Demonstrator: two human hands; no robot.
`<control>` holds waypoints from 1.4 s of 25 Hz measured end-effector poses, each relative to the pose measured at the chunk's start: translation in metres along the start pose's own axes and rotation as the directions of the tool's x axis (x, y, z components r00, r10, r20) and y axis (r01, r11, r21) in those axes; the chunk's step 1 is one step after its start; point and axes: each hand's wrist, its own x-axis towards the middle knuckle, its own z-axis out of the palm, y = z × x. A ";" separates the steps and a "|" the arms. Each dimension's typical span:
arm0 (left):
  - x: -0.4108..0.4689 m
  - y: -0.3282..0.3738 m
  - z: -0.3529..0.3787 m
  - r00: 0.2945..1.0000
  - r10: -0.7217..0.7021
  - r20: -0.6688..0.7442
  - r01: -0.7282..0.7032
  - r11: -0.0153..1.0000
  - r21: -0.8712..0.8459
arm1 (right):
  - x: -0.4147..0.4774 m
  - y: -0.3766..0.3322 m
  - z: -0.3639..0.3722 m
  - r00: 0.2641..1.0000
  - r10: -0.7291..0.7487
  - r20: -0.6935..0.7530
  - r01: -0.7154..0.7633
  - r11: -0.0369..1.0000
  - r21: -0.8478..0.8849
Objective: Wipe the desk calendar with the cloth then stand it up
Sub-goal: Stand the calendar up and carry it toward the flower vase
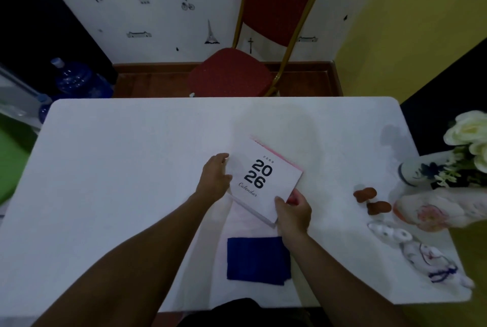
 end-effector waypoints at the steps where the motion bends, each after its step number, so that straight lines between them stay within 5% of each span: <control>1: -0.002 -0.001 -0.003 1.000 0.002 -0.016 -0.002 1.000 -0.009 | 0.002 -0.004 -0.002 1.000 -0.015 0.014 0.014 1.000 0.016; 7: -0.019 -0.009 -0.026 0.998 0.052 0.018 -0.049 0.990 -0.131 | 0.011 -0.045 -0.021 0.982 -0.133 0.133 0.114 0.983 0.141; 14: -0.033 -0.008 -0.021 0.967 0.249 0.055 -0.243 0.966 -0.092 | 0.019 -0.064 -0.031 0.838 -0.402 0.368 0.457 0.887 -0.071; 25: -0.032 -0.031 -0.011 0.974 0.168 0.150 -0.157 0.984 -0.078 | 0.041 -0.031 -0.042 0.786 -0.401 0.470 0.538 0.819 -0.201; 31: -0.039 -0.052 -0.013 0.931 0.294 0.217 -0.318 0.944 0.084 | 0.062 -0.017 -0.065 0.671 -0.387 0.633 0.650 0.718 -0.249; 35: -0.027 -0.064 -0.012 0.911 0.258 0.321 -0.376 0.838 0.395 | 0.075 -0.016 -0.060 0.630 -0.303 0.715 0.705 0.609 -0.362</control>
